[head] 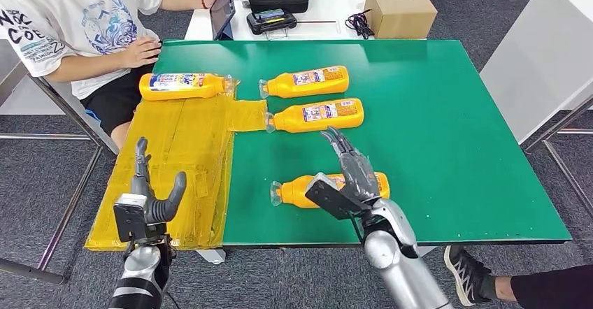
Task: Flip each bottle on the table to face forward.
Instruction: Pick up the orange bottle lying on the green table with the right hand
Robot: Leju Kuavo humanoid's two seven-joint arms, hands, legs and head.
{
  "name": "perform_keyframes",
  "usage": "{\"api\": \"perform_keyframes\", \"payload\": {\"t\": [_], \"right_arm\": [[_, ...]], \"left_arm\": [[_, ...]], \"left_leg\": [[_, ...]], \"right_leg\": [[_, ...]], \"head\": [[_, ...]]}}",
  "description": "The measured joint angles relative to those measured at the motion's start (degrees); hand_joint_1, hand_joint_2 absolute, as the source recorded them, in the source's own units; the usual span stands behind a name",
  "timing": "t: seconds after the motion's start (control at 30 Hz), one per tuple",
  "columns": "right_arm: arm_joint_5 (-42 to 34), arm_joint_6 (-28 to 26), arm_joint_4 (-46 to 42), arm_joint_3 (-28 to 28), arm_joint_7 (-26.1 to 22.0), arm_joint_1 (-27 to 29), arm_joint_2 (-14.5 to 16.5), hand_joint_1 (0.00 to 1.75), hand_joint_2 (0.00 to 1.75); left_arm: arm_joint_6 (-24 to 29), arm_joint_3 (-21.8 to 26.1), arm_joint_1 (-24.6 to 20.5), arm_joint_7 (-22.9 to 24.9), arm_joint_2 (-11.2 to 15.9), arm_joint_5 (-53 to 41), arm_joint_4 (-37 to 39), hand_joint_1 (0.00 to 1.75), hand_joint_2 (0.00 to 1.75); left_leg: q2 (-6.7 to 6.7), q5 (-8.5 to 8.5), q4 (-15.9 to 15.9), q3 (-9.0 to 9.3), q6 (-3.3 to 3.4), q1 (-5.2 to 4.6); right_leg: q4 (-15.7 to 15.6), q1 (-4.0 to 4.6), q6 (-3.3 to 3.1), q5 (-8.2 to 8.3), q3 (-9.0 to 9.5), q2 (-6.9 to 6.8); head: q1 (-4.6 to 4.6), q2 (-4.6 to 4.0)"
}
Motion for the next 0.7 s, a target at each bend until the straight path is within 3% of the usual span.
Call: {"api": "perform_keyframes", "payload": {"t": [0.37, 0.53, 0.7], "right_arm": [[0.2, -0.2, 2.8, 0.0, 1.7, -3.2, -3.4, 0.00, 1.75], [-5.9, 9.8, 6.8, 0.6, 2.6, -6.4, -5.9, 0.00, 1.75], [-14.6, 20.0, 11.2, 3.1, 2.0, -10.6, -10.4, 0.00, 1.75]], "left_arm": [[0.4, -1.7, 0.8, 0.0, -0.9, -1.6, 0.2, 0.00, 1.75], [0.8, -1.7, 0.8, 0.0, -0.9, -1.9, 0.8, 0.00, 1.75], [0.9, -1.6, 0.0, 0.0, -0.8, -1.0, 2.1, 0.00, 1.75]], "left_leg": [[-0.04, 0.03, 0.0, -0.09, 0.06, 0.01], [-0.06, 0.05, 0.0, -0.09, 0.08, -0.01], [-0.09, 0.08, 0.0, -0.11, 0.12, -0.03]], "right_leg": [[0.0, 0.01, 0.01, -0.01, -0.03, -0.04], [0.0, -0.01, 0.04, 0.02, -0.02, -0.05], [0.0, -0.03, 0.11, 0.06, -0.01, -0.07]], "head": [[0.00, 0.00], [-0.01, 0.00], [-0.01, 0.00]]}}
